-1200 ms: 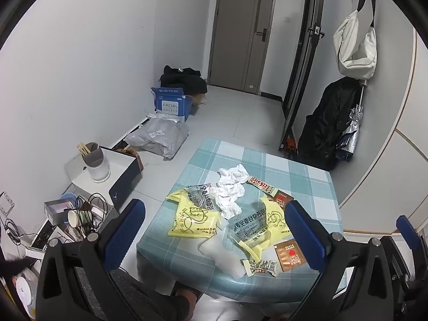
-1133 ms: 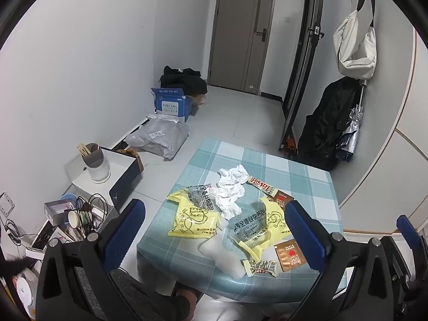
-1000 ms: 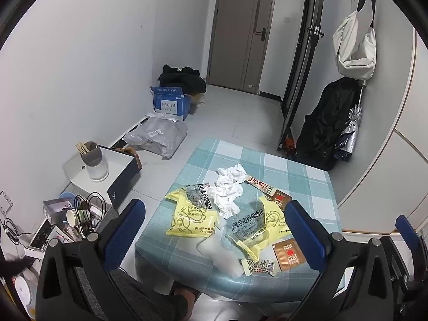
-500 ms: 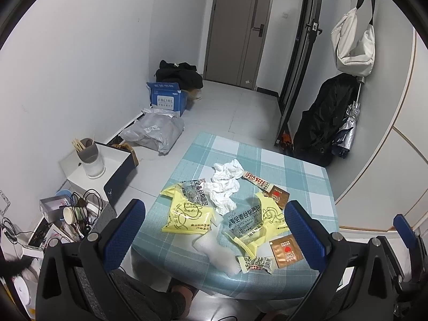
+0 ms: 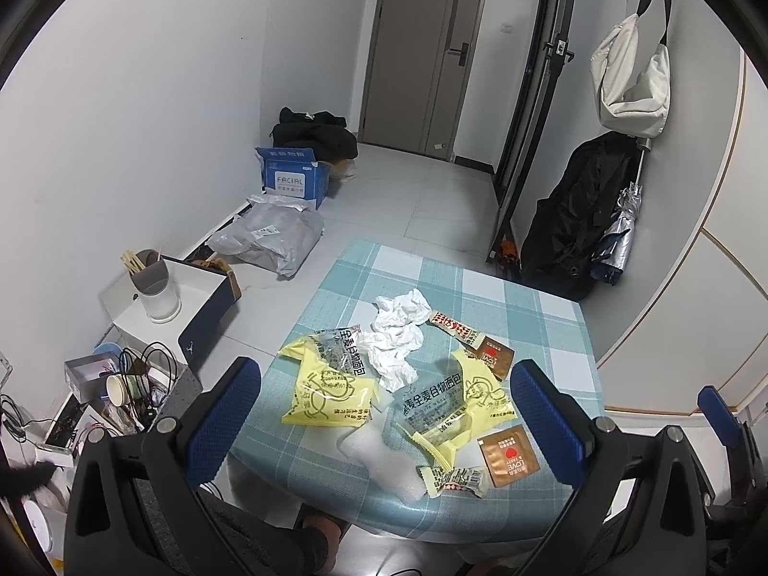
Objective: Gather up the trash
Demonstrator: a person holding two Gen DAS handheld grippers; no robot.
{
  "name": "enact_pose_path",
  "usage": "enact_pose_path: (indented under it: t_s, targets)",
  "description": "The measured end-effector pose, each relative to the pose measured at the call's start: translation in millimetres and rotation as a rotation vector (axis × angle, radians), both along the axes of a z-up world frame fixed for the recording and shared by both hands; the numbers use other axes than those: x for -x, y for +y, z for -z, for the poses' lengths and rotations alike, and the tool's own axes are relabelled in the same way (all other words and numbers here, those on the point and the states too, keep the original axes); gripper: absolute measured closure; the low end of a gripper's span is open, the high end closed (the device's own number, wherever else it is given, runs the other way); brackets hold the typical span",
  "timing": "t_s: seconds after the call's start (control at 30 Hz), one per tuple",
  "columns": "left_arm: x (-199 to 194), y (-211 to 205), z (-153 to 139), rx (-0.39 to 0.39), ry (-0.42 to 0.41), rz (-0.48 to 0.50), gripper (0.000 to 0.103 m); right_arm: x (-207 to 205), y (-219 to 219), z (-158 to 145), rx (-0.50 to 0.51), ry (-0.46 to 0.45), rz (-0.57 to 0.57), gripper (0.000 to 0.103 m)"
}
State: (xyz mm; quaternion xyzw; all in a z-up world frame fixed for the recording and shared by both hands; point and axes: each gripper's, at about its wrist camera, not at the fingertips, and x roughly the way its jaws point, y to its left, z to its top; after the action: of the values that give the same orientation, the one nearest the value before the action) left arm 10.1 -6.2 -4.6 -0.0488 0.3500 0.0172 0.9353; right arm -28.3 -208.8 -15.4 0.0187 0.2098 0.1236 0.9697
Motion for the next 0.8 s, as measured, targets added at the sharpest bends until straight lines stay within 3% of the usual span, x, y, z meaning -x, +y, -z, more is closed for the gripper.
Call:
enact_pose_path:
  t_s: [0.17, 0.43, 0.8]
  targets:
    - [-10, 1, 4, 0.006, 0.028, 0.045, 0.001, -6, 2, 1, 0.011, 0.007, -0.015, 0.000]
    - [-37, 20, 18, 0.080, 0.114, 0.097, 0.001, -25, 0, 11, 0.023, 0.040, -0.023, 0.000]
    - [-102, 76, 78, 0.299, 0.357, 0.082, 0.001, -69, -6, 51, -0.049, 0.142, -0.071, 0.000]
